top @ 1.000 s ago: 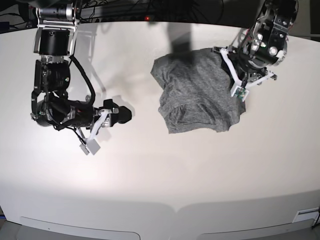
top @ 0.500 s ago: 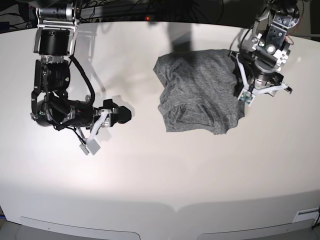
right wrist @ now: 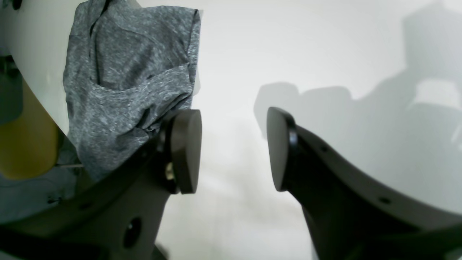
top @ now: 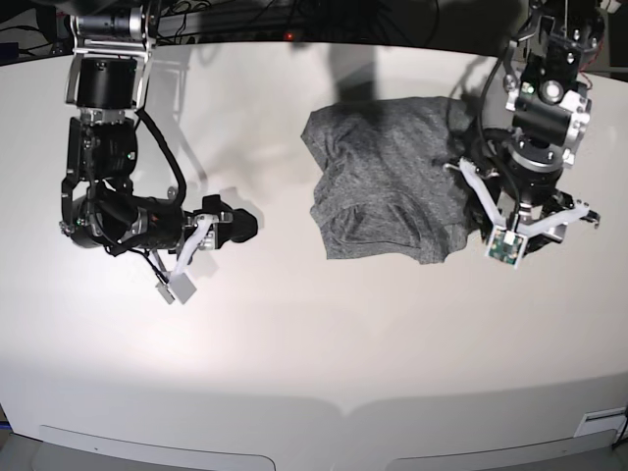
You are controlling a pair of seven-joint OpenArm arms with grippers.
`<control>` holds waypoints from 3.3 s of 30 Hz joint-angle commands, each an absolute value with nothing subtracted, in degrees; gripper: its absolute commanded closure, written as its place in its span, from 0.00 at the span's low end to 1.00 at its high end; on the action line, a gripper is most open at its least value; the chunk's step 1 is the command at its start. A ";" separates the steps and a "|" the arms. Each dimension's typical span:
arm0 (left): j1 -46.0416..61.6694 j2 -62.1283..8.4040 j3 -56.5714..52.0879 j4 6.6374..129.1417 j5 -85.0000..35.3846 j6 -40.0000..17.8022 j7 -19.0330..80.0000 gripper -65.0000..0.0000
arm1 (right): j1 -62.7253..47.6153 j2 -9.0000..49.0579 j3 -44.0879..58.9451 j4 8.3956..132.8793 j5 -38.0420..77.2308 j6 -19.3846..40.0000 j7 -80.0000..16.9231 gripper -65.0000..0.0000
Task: Fold the T-shirt properly
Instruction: 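Move the left gripper along the shirt edge and press it flat, then lower the left gripper onto the shirt top and smooth the fold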
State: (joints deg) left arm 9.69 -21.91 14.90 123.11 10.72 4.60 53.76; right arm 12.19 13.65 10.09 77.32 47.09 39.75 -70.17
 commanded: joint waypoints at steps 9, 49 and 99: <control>7.60 -20.78 14.63 122.67 5.21 7.07 51.05 0.30 | 13.47 14.15 10.26 78.39 48.66 40.00 -70.13 0.55; 12.51 -9.21 14.72 87.61 -5.82 -19.53 -11.03 0.30 | 13.45 14.11 10.26 78.39 48.69 40.00 -70.13 0.55; 3.97 -8.80 14.70 75.53 1.91 -19.46 -13.67 0.30 | 13.47 14.13 10.26 78.39 48.66 40.00 -70.54 0.55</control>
State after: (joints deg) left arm 4.64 -8.88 14.74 74.22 2.55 -19.51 -11.73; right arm 12.19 13.65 10.09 77.32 47.09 39.75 -71.02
